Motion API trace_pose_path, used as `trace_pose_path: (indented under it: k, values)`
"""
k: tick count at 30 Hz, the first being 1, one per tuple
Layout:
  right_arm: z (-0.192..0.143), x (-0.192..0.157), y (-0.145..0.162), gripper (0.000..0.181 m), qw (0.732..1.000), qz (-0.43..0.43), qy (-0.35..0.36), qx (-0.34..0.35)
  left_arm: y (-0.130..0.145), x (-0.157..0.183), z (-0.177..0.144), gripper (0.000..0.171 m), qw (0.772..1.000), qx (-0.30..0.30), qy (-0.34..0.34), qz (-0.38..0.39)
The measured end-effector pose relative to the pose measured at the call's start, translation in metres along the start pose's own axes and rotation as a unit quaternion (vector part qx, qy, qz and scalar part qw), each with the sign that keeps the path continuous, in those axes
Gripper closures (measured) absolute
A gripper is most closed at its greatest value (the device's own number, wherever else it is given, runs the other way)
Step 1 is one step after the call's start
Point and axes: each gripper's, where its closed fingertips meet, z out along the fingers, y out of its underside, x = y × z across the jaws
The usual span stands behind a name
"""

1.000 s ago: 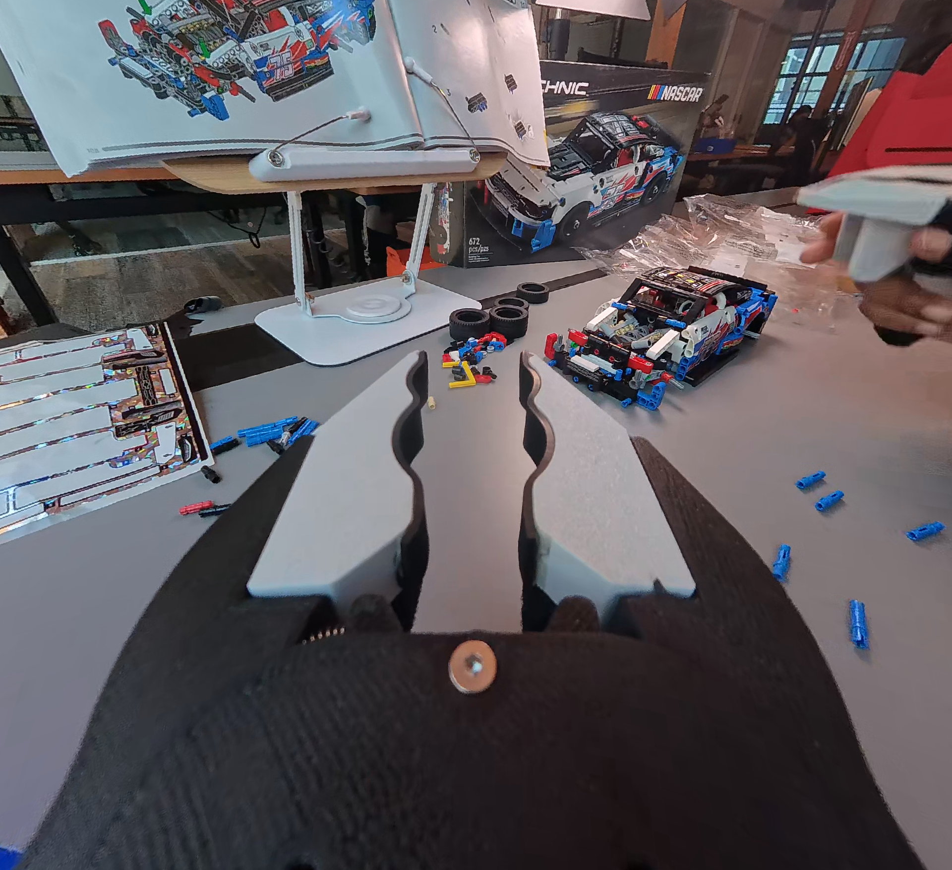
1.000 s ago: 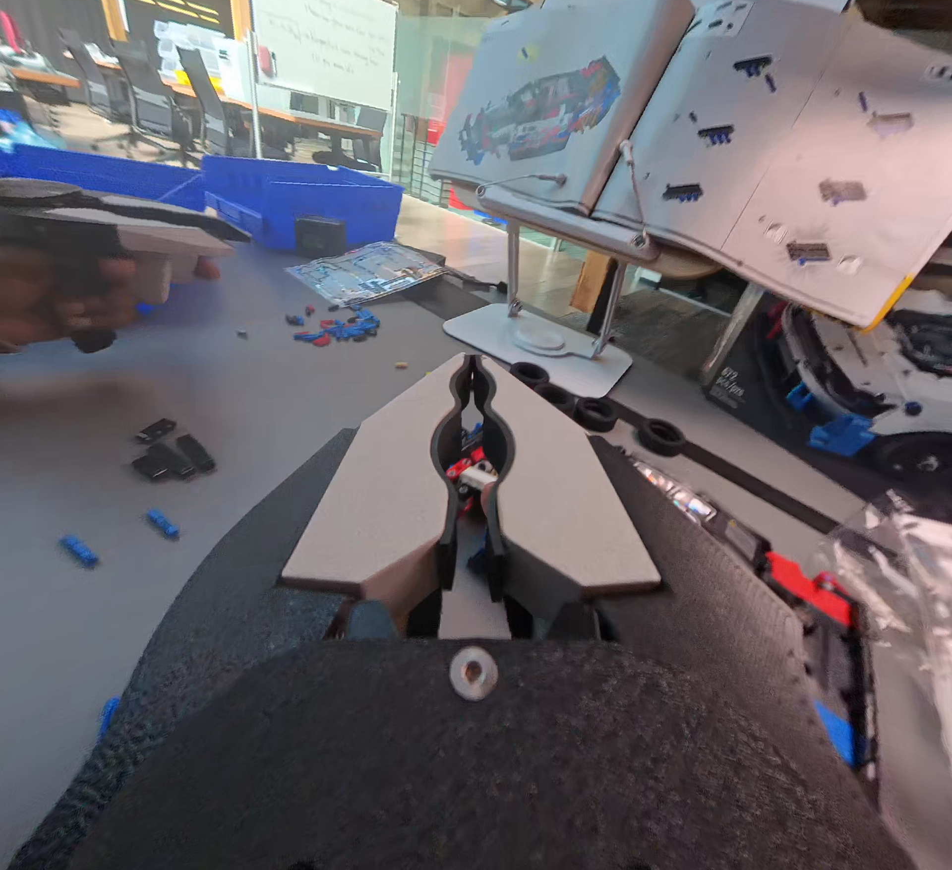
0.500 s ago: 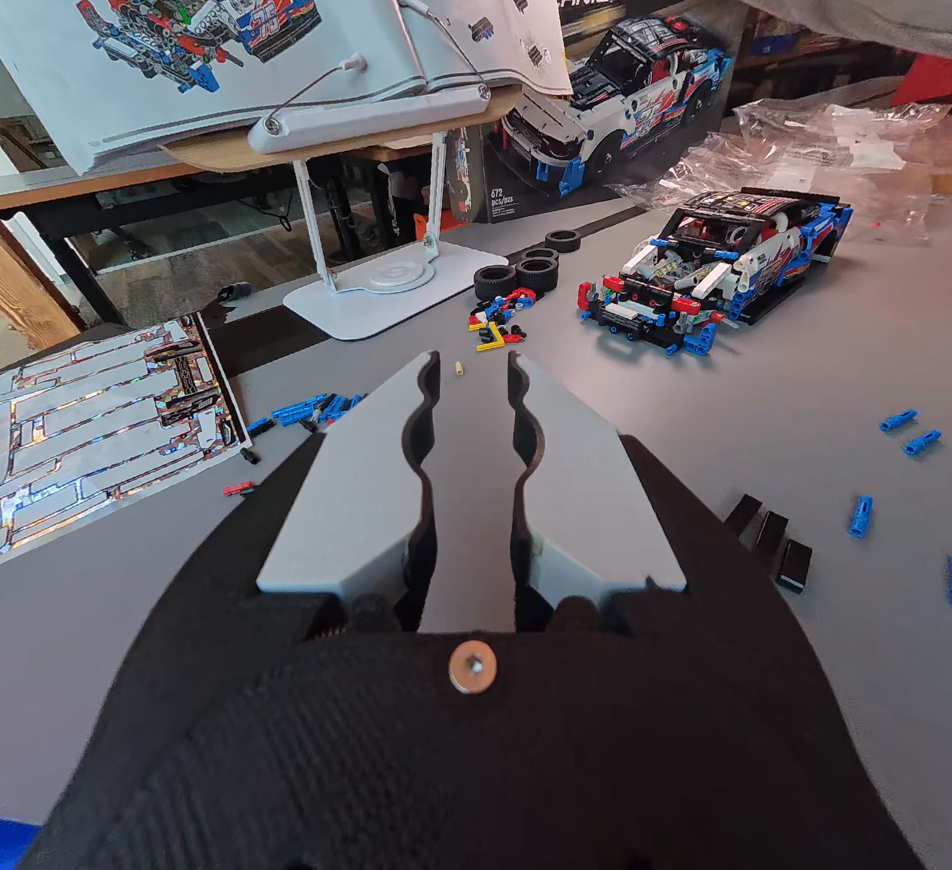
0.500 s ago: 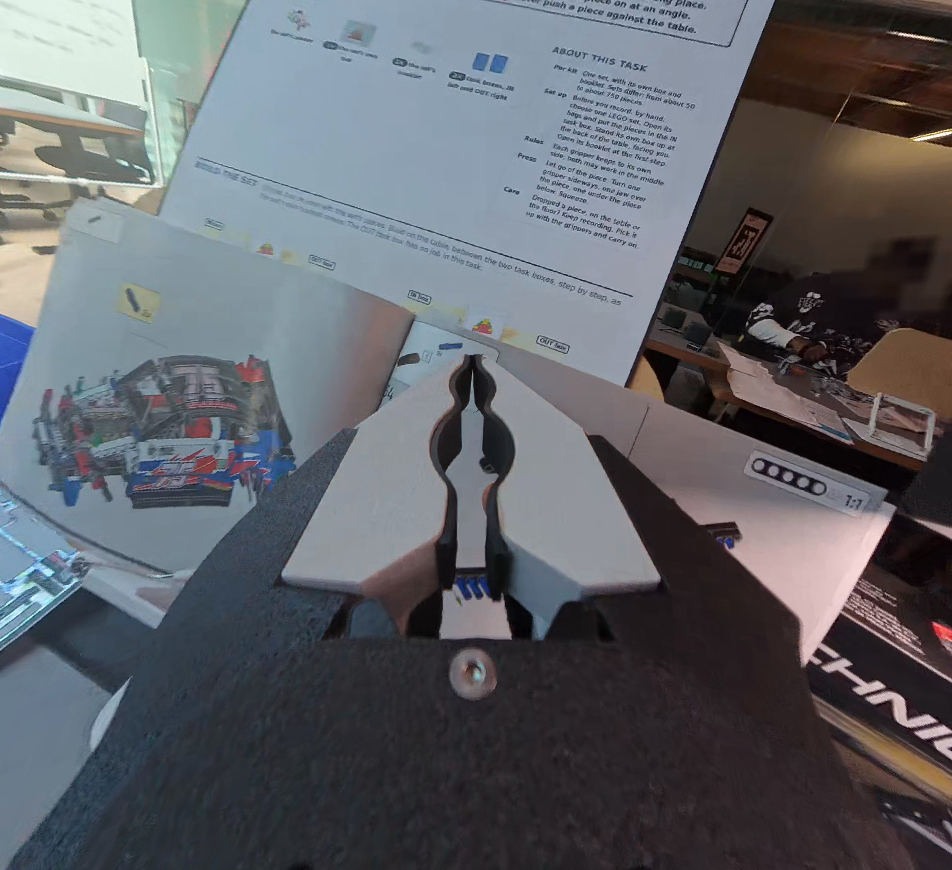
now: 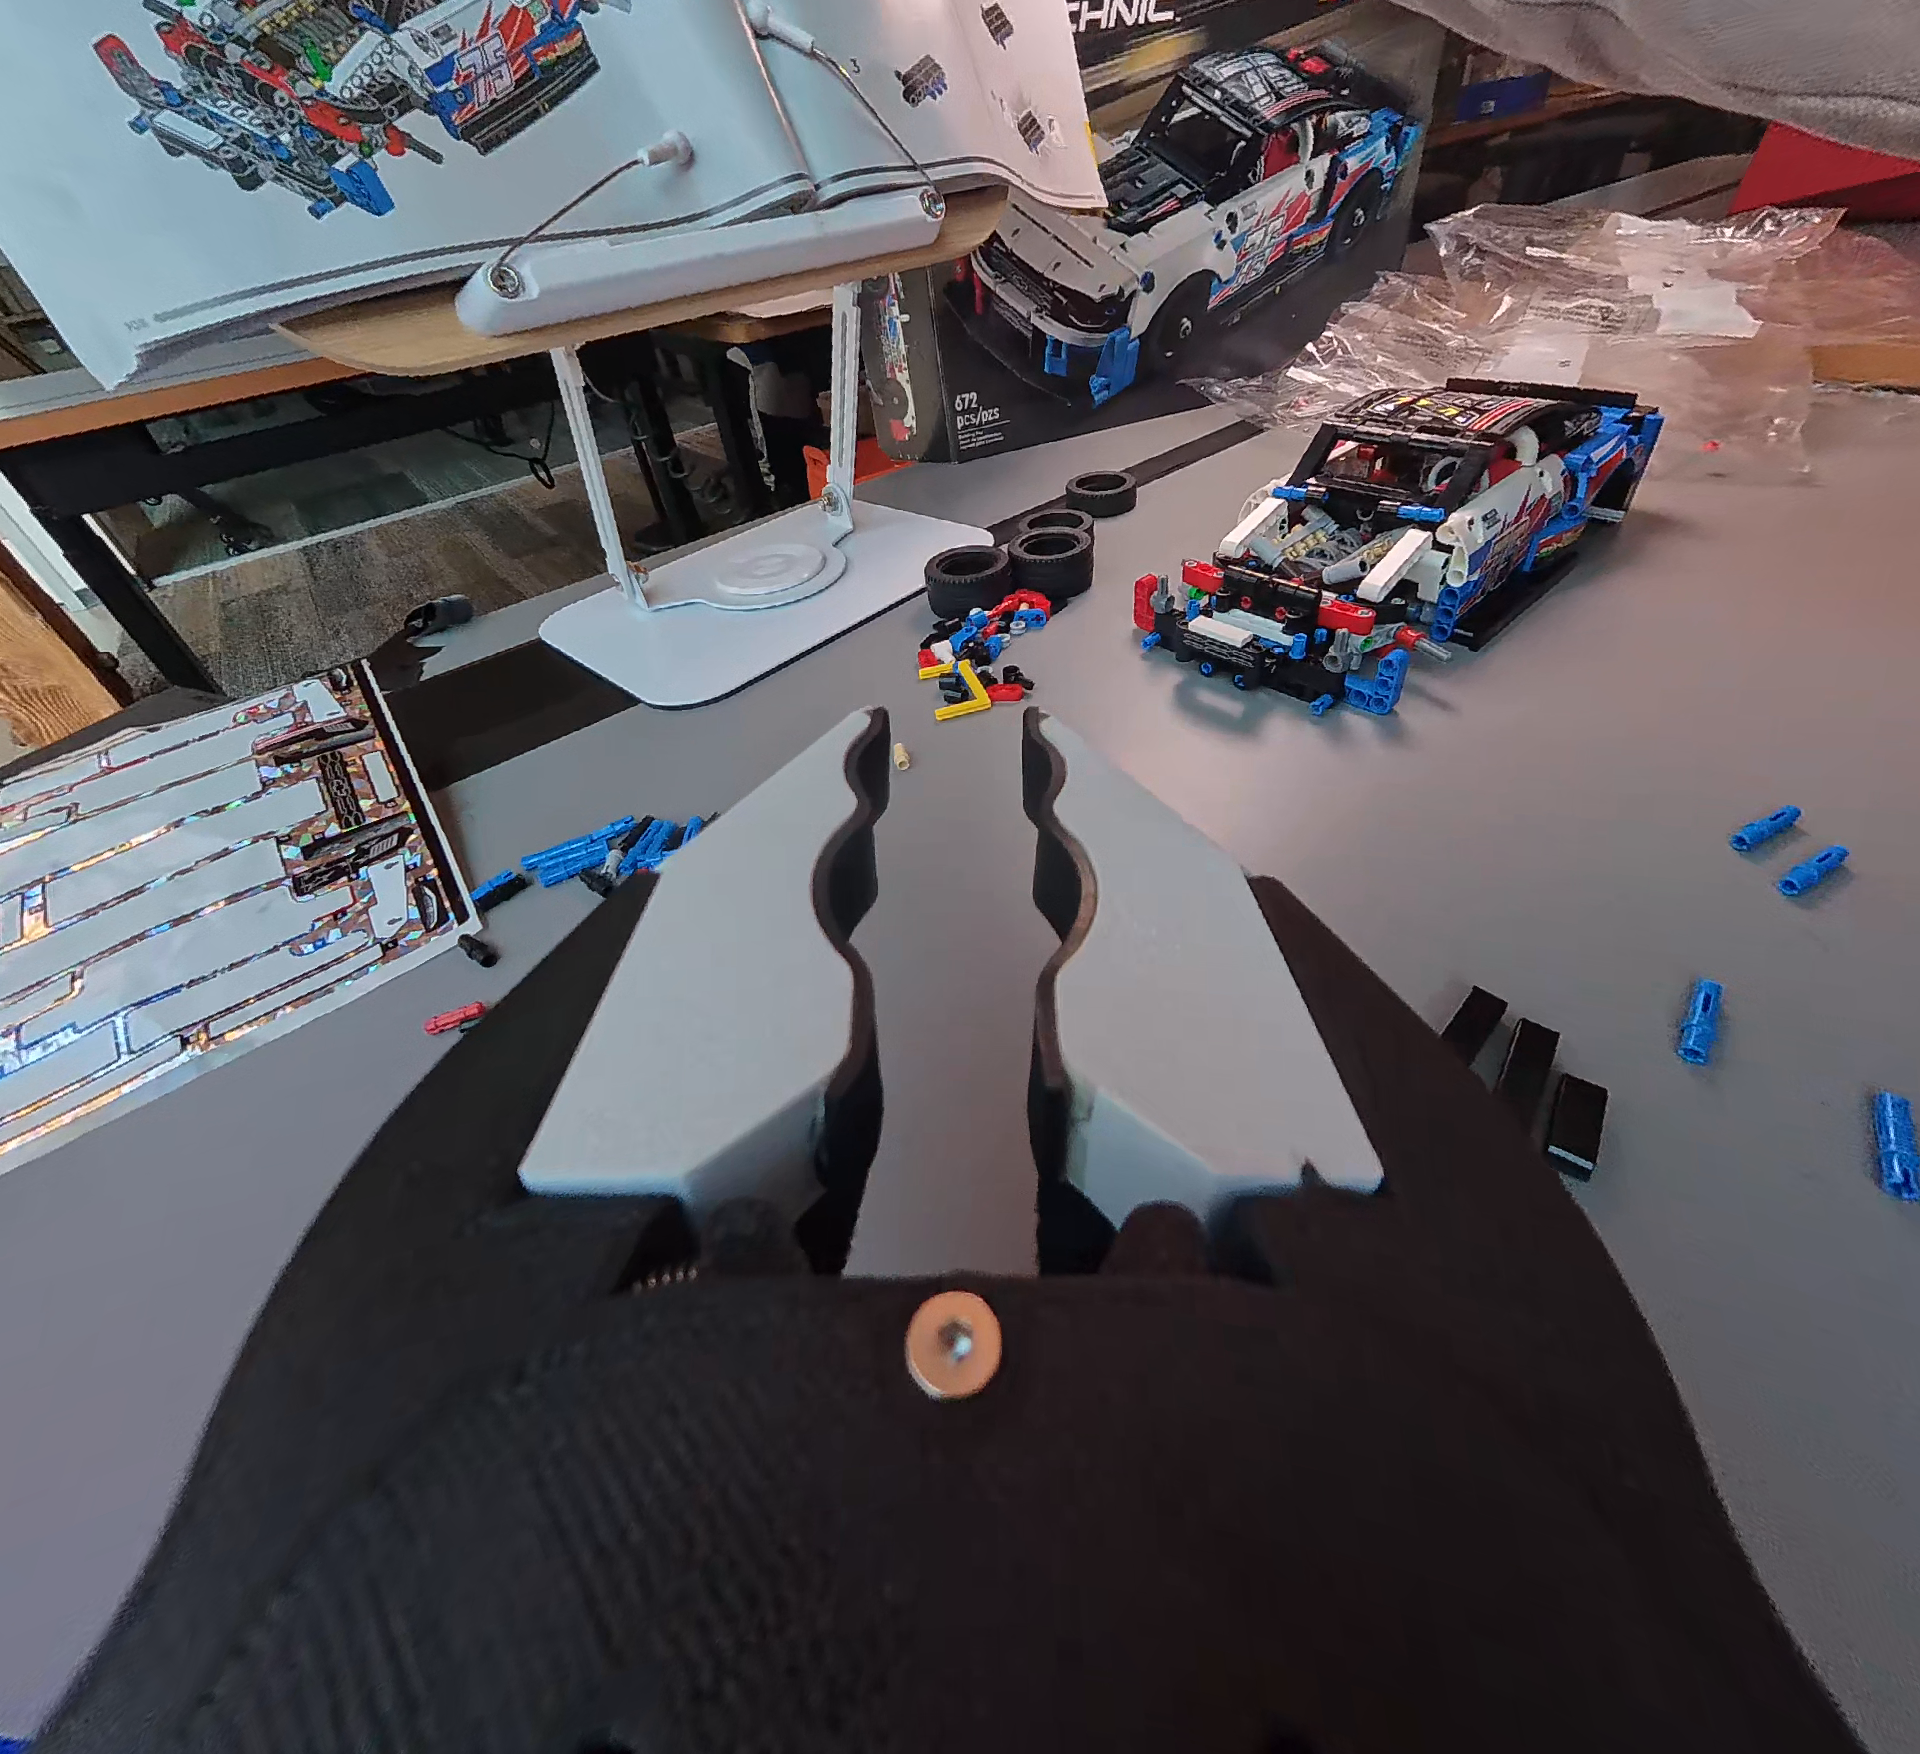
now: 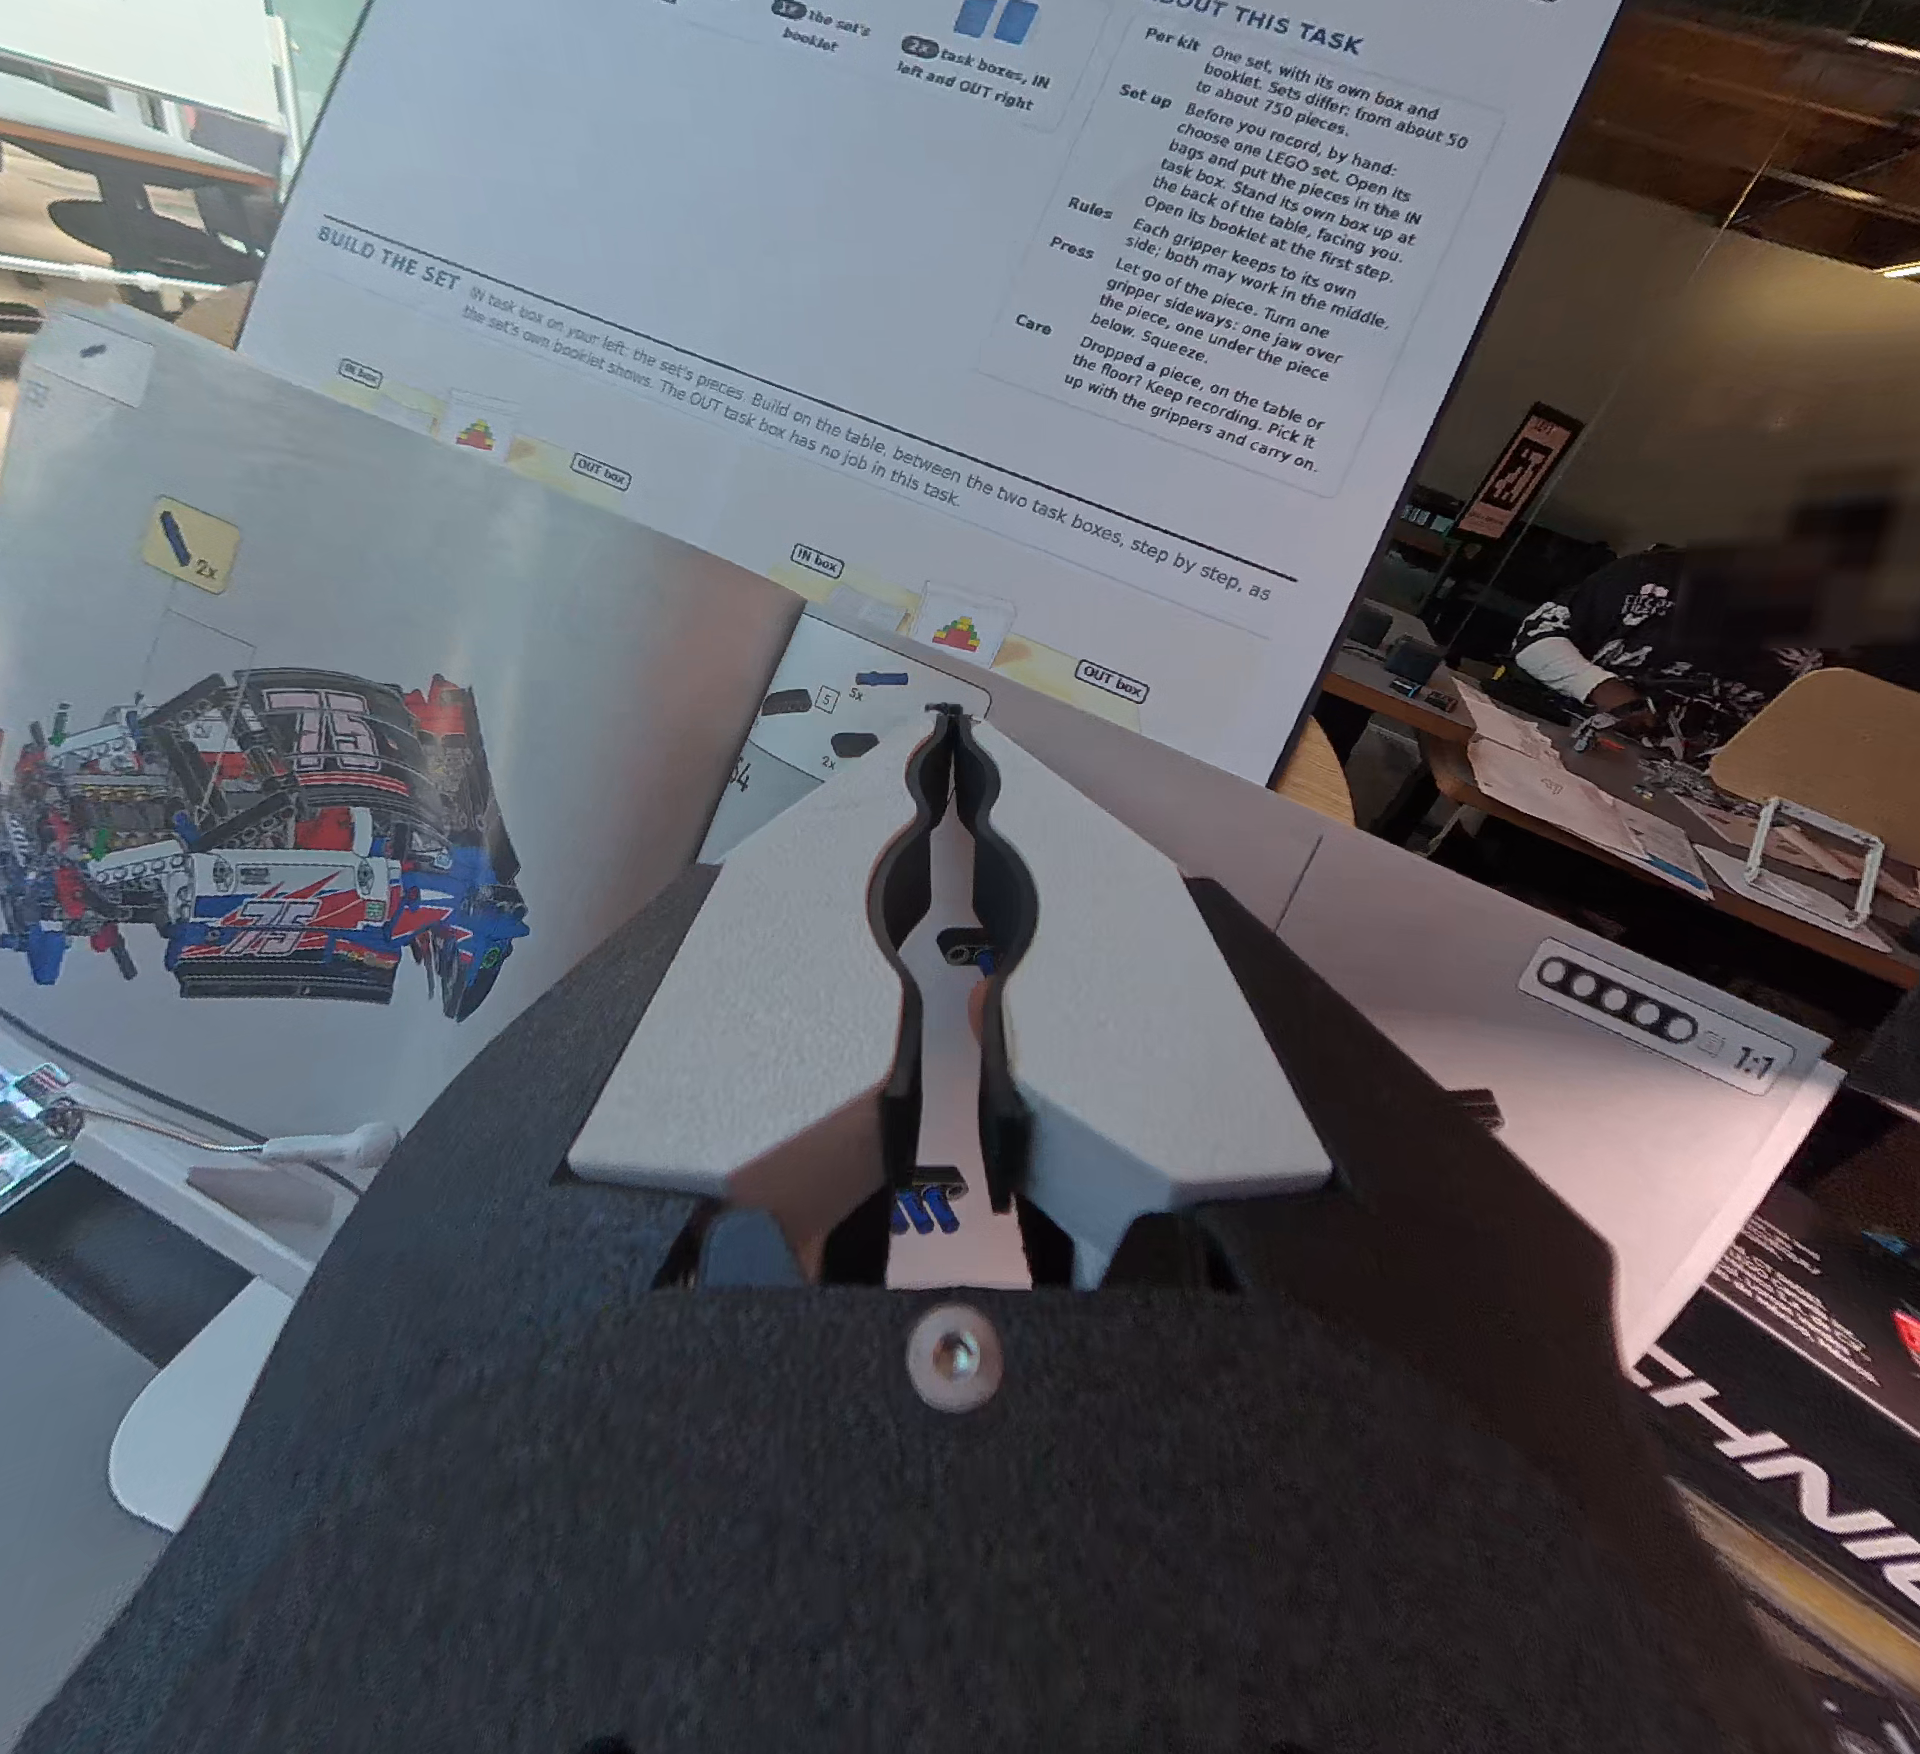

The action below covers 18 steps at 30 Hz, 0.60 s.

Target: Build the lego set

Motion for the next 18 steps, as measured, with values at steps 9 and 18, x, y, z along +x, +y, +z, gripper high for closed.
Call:
trace_pose_path:
  k: [9, 18]
  values:
    - [-0.002, -0.006, 0.013, 0.181, 1.000, -0.012, 0.001, -0.026, -0.002, -0.005, -0.003, 0.148, 1.000, 0.003, -0.010, -0.009]
    - [-0.117, -0.143, 0.010, 0.181, 0.967, -0.062, -0.241, 0.053, -0.019, -0.059, -0.032, 0.162, 0.991, 0.034, -0.114, -0.060]
